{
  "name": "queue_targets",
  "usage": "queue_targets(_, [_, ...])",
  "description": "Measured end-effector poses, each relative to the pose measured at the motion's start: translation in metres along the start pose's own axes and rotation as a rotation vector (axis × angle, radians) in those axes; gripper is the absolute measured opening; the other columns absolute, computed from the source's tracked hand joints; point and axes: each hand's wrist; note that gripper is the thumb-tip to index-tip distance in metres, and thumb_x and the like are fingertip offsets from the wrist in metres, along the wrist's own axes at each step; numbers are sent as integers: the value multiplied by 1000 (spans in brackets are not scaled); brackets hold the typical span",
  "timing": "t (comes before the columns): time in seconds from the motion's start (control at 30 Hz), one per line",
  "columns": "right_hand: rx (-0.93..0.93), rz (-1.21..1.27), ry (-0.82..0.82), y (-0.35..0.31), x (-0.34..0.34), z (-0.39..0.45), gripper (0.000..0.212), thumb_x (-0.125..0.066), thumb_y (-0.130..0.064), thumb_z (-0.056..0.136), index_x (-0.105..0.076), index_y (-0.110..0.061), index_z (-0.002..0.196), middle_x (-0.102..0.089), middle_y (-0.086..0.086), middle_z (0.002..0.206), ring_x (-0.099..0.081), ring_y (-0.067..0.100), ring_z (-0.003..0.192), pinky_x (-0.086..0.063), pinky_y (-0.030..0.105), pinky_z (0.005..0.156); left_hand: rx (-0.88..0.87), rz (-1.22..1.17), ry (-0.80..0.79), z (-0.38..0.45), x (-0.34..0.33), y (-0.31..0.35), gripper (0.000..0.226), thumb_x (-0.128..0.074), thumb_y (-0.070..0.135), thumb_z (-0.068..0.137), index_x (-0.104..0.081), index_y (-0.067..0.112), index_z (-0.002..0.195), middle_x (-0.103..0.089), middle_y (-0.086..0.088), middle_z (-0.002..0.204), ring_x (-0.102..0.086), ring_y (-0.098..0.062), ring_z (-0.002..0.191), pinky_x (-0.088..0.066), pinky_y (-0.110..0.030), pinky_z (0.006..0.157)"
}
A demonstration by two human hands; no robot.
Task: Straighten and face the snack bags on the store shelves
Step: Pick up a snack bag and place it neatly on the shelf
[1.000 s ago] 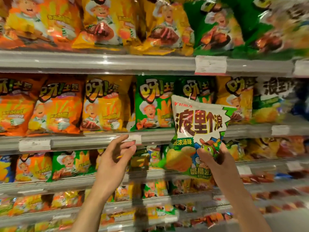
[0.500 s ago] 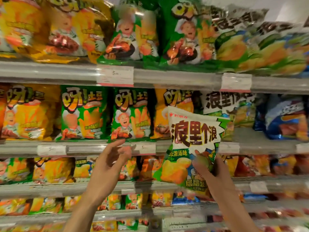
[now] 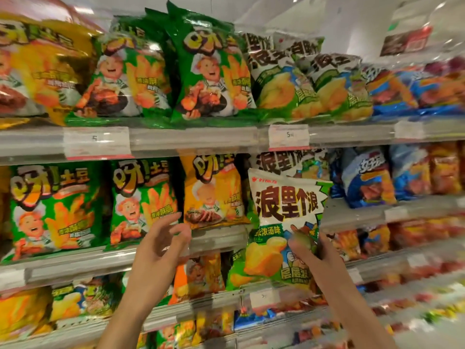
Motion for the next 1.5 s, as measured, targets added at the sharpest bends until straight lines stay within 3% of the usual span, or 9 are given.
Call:
queue_targets(0.13, [-28,-2,21,7,30,14,63,-81,-71,59,-64,-45,113,-78,-16,104,-76,7,91,-61,33,80,-27,37,15,5,-24,6,38,-65,52,84,-62,46,122,-72,12,118,-69,-9,109,-55,-30,87])
queue_targets(0.27, [7,9,26,7,68,39,60,-78,-63,59,-65,-41,114,-79,-17,96,-77,5,82,-58,18,60,-65,100,47,14,-52,14,36,-65,47,89,-61,42,124,-74,21,110,-69,1,105,-53,-26,88])
queue_targets(0.57, [35,-54,-145,-15,166,134,48,-80,-63,62,-70,-49,107,-79,-10,108,-76,10,95,-62,30,78,-192,380,119,38,-170,28,44,-62,50,89,-57,38,132,-58,25,123,-58,4,114,-48,-10,85])
queue_targets(0.67, [28,-67,-171,-24,187,161,46,-82,-74,58,-69,-59,99,-78,-15,105,-76,8,94,-60,35,81,-270,578,154,51,-205,26,50,-67,37,95,-53,29,143,-44,7,148,-42,-13,138,-39,-30,112])
queue_targets(0.77, [94,-121,-182,-28,194,184,38,-74,-85,60,-63,-71,93,-73,-32,98,-69,-12,85,-52,16,72,-281,702,174,64,-228,23,63,-67,39,96,-42,30,153,-20,-3,167,-20,-21,153,-26,-38,119])
queue_targets(1.03, [246,-282,-247,-17,163,223,57,-66,-64,82,-51,-37,131,-63,-23,116,-57,-3,116,-40,-3,78,-348,802,222,83,-247,6,82,-66,52,91,-29,30,160,2,-4,172,-17,-31,157,-44,-55,112])
queue_targets(1.13, [462,-404,-74,-3,162,220,84,-60,-67,90,-22,-35,158,-38,-4,159,-37,10,145,-34,24,113,-383,786,236,85,-248,1,83,-61,57,92,-21,36,162,7,5,172,-6,-19,157,-37,-51,116])
queue_targets(1.23, [675,-606,21,14,140,207,85,-40,-71,97,-2,-35,164,3,-4,173,-2,16,159,-18,39,123,-388,819,233,86,-250,-3,83,-61,54,95,-17,35,163,15,12,169,-4,-19,158,-34,-51,117])
queue_targets(1.5, [675,-824,75,24,123,211,81,-23,-67,101,-4,-22,164,6,13,172,0,31,159,-17,53,127,-391,838,236,87,-252,-6,80,-56,53,99,-18,27,164,13,10,169,-4,-22,159,-32,-55,120])
Point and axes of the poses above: each hand's wrist, its own z-axis towards the middle knuckle, its own x-axis out of the back of the hand, y = z × x
